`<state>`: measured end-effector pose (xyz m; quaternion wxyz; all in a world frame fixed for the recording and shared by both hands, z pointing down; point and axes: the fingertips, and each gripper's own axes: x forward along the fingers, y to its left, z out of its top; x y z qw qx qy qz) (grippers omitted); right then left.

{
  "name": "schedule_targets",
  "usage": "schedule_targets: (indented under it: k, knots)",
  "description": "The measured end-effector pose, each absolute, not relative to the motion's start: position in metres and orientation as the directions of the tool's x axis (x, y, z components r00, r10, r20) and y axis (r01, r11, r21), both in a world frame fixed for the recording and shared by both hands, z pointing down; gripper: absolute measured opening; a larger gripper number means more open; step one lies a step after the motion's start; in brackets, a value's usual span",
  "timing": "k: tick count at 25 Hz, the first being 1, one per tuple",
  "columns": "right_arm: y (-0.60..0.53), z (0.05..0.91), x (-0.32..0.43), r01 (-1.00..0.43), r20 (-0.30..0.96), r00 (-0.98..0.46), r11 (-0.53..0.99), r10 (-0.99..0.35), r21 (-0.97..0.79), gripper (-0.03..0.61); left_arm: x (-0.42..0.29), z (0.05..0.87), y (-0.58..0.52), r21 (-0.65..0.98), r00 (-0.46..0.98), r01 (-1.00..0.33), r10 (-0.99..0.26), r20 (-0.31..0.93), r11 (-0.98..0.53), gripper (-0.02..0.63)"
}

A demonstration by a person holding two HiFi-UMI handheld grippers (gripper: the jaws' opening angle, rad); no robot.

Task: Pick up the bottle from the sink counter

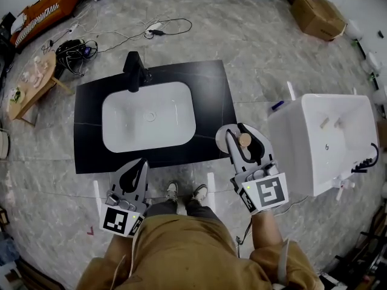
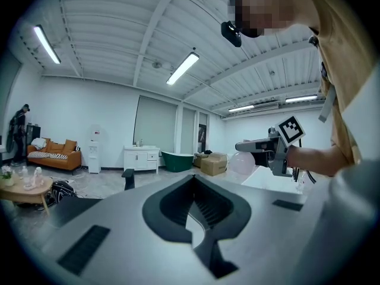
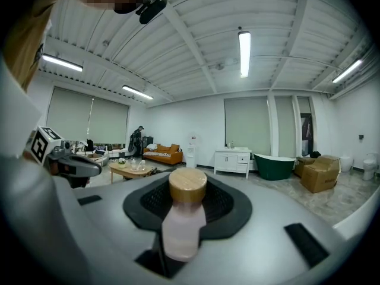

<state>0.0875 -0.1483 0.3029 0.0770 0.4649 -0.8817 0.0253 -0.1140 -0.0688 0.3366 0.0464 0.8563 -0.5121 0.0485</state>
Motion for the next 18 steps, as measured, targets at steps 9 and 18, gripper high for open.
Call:
schedule_targets:
  k: [9, 18]
  knots:
    - [-0.123, 0.274, 0.082, -0.815, 0.142, -0.560, 0.573, -0.816, 0.081, 0.120, -0.120, 0.313, -0.063, 0.022, 0.479, -0.878, -0.874, 0.078, -0.479, 0.003]
    - [-0.091, 0.253, 0.104, -0.860, 0.132, -0.501, 0.509, -0.855, 0.034, 0.120, -0.125, 0.296, -0.060, 0.015, 0.483, -0.875, -0.875, 0.038, -0.483, 0.003]
